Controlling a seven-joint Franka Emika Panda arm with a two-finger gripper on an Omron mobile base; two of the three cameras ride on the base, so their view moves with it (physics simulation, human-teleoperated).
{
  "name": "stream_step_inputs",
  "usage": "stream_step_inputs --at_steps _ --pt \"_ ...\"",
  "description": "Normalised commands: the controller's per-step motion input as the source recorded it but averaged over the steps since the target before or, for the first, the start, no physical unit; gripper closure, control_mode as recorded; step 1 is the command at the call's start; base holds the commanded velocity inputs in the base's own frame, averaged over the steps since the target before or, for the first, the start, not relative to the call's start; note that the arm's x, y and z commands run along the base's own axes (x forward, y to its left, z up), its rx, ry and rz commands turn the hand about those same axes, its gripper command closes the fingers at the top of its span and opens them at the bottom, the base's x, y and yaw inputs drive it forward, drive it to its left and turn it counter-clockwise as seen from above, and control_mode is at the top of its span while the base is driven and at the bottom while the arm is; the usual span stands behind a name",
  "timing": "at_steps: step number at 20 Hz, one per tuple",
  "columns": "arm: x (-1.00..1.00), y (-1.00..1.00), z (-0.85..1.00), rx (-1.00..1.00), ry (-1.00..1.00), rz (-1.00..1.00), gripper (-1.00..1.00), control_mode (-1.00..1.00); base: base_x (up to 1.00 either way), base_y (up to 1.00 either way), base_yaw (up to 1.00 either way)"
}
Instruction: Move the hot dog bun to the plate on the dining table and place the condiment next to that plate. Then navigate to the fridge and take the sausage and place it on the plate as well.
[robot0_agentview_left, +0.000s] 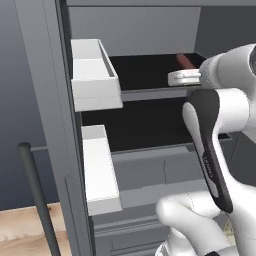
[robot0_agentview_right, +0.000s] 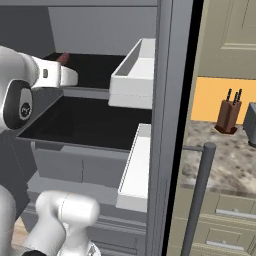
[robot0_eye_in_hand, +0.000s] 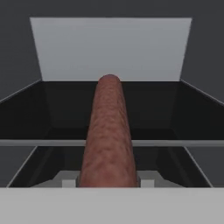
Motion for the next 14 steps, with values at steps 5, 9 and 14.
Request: stream_step_inputs --at_steps 5,9,14 --pt "-1.00 0.00 0.22 0.02 0.00 -0.04 1.00 -1.00 0.00 0.00 0.00" --pt "-0.25 0.02 0.03 0.00 0.00 -0.02 1.00 1.00 -0.75 0.15 -0.09" --pt "0.00 0.00 0.00 0.00 0.00 0.00 1.00 1.00 -1.00 0.32 -0.23"
